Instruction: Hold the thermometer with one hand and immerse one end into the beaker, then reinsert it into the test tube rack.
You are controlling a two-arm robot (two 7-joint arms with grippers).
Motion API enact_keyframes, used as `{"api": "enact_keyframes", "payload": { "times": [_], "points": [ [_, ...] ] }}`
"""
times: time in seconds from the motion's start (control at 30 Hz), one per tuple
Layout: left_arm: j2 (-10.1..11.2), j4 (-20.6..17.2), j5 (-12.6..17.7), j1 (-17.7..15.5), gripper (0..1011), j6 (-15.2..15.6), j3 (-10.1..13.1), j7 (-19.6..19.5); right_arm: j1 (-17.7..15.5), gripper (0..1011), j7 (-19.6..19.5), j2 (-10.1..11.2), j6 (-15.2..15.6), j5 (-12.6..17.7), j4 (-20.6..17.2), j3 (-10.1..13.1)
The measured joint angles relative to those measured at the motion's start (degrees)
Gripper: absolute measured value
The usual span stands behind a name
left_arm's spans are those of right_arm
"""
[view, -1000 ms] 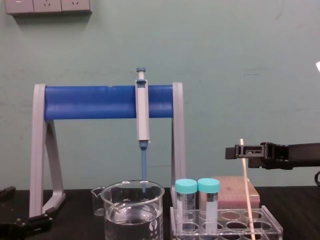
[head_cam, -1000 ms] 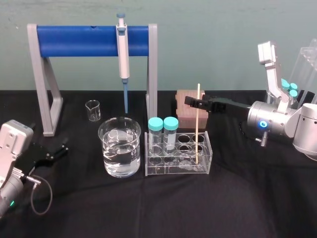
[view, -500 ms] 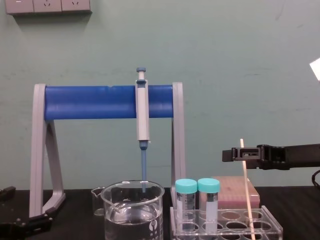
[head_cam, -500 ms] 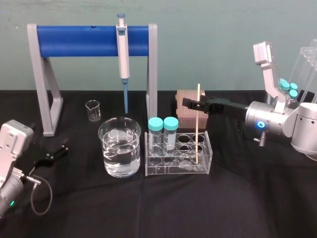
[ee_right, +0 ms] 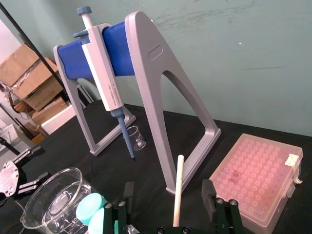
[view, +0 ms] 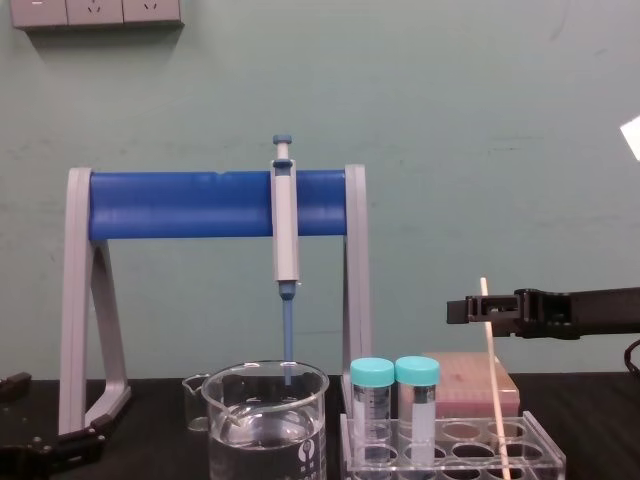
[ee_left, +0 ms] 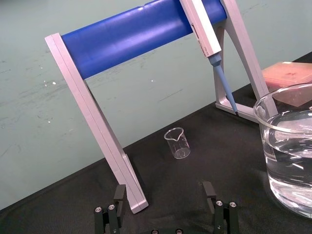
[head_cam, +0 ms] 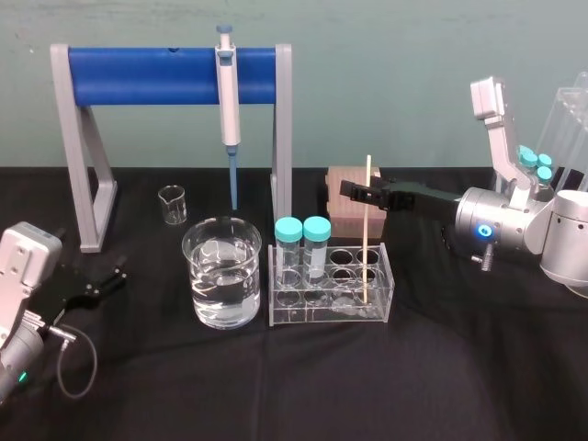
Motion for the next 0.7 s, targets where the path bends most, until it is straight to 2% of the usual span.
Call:
{"api": "enact_keyframes", "payload": {
  "times": [0.17,0.23,0.33,0.4,0.5,0.53,0.63,0.7],
  "points": [
    [0.0,0.0,0.0,0.0,1004,0.0,0.0,0.0,0.0,735,0.0,0.0,0.0,0.0,0.0,0.0],
    [0.0,0.0,0.0,0.0,1004,0.0,0.0,0.0,0.0,712,0.0,0.0,0.0,0.0,0.0,0.0],
    [0.0,0.0,0.0,0.0,1004,0.0,0.0,0.0,0.0,595,0.0,0.0,0.0,0.0,-0.1,0.0],
    [0.0,0.0,0.0,0.0,1004,0.0,0.0,0.0,0.0,552,0.0,0.0,0.0,0.0,-0.1,0.0],
    [0.0,0.0,0.0,0.0,1004,0.0,0.0,0.0,-0.1,406,0.1,0.0,0.0,0.0,-0.1,0.0],
    [0.0,0.0,0.0,0.0,1004,0.0,0.0,0.0,-0.1,406,0.1,0.0,0.0,0.0,-0.1,0.0],
    [0.0,0.0,0.0,0.0,1004,0.0,0.0,0.0,-0.1,282,0.1,0.0,0.0,0.1,-0.1,0.0],
    [0.0,0.0,0.0,0.0,1004,0.0,0.0,0.0,-0.1,248,0.1,0.0,0.0,0.1,-0.1,0.0]
  ]
}}
